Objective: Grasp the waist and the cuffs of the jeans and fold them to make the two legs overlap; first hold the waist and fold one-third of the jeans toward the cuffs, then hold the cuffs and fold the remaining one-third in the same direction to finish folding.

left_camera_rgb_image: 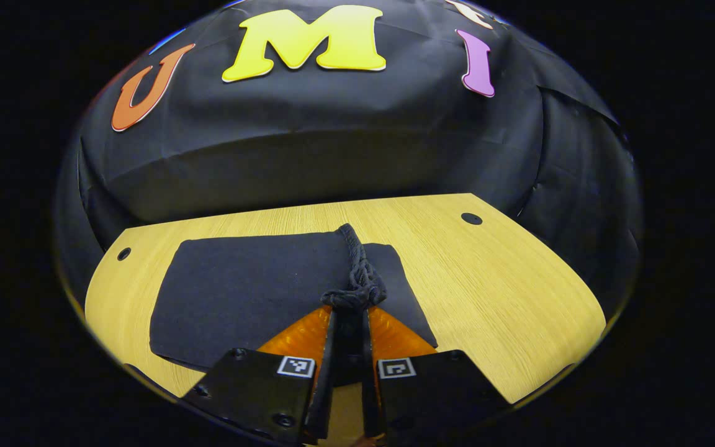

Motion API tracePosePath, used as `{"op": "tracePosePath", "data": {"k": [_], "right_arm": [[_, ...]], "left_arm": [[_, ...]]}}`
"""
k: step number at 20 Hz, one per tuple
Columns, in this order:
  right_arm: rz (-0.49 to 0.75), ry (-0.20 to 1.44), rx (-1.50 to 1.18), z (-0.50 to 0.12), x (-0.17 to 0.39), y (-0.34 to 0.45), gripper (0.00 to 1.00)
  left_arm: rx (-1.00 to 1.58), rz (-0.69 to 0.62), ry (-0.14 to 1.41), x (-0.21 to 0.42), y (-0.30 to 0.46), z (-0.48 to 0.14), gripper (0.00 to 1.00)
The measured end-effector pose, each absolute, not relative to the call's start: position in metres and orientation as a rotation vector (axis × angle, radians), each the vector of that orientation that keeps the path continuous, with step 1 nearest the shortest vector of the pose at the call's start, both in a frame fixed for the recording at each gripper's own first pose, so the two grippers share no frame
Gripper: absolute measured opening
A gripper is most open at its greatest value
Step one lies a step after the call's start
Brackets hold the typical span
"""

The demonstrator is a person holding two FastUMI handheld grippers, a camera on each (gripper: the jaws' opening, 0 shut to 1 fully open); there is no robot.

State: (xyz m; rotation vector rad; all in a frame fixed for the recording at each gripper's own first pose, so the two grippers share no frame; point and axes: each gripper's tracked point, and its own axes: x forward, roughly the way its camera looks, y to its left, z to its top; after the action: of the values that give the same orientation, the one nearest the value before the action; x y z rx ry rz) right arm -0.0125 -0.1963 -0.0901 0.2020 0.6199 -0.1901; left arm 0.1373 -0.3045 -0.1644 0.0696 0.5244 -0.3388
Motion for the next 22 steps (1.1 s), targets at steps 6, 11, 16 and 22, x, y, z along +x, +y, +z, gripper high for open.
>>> {"op": "tracePosePath", "data": {"k": [6, 11, 16, 22], "right_arm": [[-0.165, 0.588, 0.204, -0.078, -0.003, -0.18, 0.99], [-0.111, 0.486, 0.196, -0.048, 0.027, -0.153, 0.99], [0.05, 0.314, 0.128, 0.013, 0.077, -0.079, 1.0], [0.148, 0.132, 0.074, 0.064, 0.106, -0.006, 0.98]], "left_arm": [[0.034, -0.387, 0.482, 0.12, -0.311, -0.129, 0.86], [0.004, -0.347, 0.344, 0.122, -0.27, -0.051, 1.0], [-0.056, -0.255, 0.176, 0.123, -0.2, 0.052, 1.0], [-0.035, -0.112, 0.023, 0.098, -0.119, 0.141, 0.98]]}}
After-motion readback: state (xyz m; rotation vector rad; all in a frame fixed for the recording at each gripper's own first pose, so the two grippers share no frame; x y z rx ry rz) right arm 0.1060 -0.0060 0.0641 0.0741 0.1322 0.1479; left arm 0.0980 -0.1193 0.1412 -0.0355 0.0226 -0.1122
